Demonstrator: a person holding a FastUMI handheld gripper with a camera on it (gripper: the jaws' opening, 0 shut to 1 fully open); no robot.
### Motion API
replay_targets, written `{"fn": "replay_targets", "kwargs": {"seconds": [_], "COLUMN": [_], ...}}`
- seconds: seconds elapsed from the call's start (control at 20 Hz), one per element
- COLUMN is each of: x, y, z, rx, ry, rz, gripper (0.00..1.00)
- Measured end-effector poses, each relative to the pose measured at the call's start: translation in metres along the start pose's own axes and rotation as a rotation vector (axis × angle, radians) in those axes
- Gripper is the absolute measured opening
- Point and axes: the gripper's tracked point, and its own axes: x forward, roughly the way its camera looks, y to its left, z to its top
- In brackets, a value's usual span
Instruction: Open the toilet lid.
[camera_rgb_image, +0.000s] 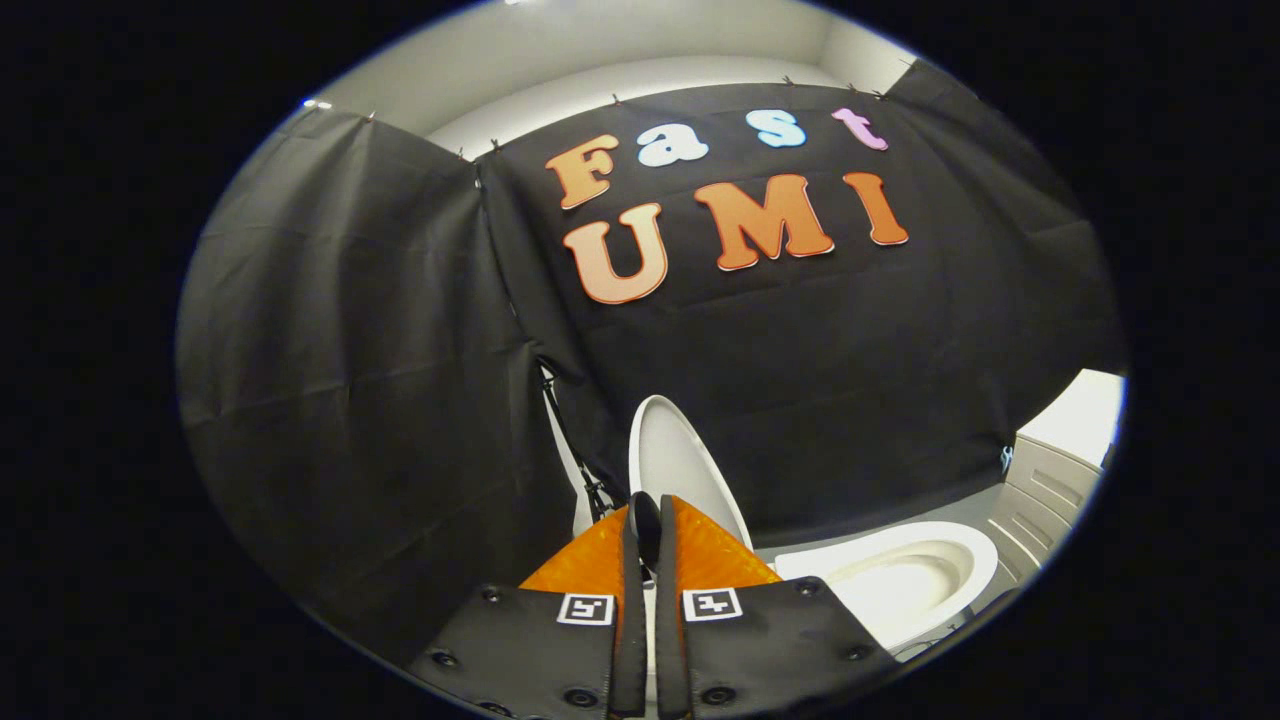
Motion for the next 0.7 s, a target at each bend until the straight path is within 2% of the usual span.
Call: {"fn": "replay_targets", "kwargs": {"seconds": [0.15, 0.2, 0.3, 0.4, 0.6, 0.7], "x": [-0.007, -0.013, -0.025, -0.036, -0.059, -0.067], "y": [-0.027, -0.031, -0.024, -0.034, -0.059, -0.072], "z": [0.014, 0.017, 0.038, 0.069, 0.117, 0.137], "rx": [0.046, 0.087, 0.159, 0.13, 0.062, 0.03], "ry": [-0.005, 0.005, -0.036, -0.088, -0.136, -0.144], "rz": [-0.051, -0.035, 0.017, 0.008, -0.017, -0.03], "gripper": [0.14, 0.14, 0.23, 0.26, 0.62, 0.72]}}
